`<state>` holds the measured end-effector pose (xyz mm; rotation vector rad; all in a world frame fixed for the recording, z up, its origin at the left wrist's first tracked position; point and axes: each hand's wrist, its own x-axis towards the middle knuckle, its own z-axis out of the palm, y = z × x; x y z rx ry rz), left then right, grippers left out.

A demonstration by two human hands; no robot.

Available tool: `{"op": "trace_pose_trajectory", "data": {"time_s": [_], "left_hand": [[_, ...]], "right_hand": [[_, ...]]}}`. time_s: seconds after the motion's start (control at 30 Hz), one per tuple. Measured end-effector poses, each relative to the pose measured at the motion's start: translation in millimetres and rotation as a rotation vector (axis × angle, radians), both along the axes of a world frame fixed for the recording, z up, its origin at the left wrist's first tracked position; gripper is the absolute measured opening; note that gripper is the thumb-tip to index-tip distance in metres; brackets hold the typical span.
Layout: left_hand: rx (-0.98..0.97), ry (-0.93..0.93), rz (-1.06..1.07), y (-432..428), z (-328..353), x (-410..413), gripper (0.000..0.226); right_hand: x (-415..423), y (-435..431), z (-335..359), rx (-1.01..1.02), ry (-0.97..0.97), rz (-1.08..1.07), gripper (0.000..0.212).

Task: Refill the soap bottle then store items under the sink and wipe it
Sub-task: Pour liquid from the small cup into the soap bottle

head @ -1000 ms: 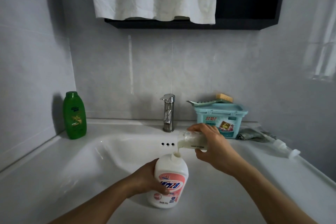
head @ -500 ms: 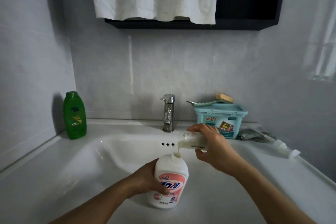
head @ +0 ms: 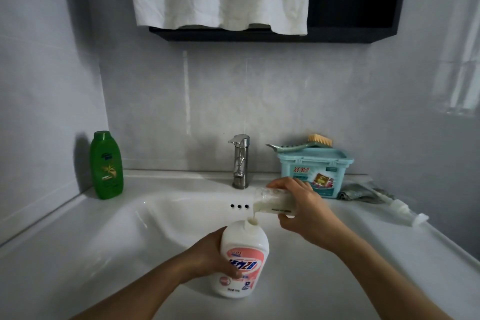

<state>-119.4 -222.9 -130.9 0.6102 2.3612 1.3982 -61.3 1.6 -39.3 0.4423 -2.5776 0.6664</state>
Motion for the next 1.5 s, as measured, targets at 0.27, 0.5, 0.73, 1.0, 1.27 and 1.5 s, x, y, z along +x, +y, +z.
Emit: {"op": "trace_pose_trajectory", "data": {"time_s": [0.27,0.5,0.73,1.0,1.27,1.5], "left_hand": [[-0.014,-0.002,0.004,1.0,1.3,0.6,0.072],[-0.004,-0.003,0.005,1.0,1.4,1.6,0.069],[0.011,-0.010,0.005,0.3,0.6,0.3,0.072],[0.008,-0.011,0.007,0.7,1.7,1.4,0.070],[0.000,-0.004,0.011,0.5,2.2,2.2,0.069],[-0.005,-0.003,0.006,0.9,2.0,1.4,0.069]], "right_hand": [[1.0,-0.3,0.9,0.000,0.008,-0.003,0.058],[2.2,-0.6,1.6,0.004,0.007,0.003,0.059],[2.8,-1.5,2.2,-0.003,-0.009,0.003,0.059],[2.2,-1.2,1.5,-0.009,-0.008,0.005,0.059],[3.0,-1.5,2.1,-0.005,0.004,0.008,0.059],[1.8,-0.9,1.3,-0.003,0.006,0.004,0.060]]}}
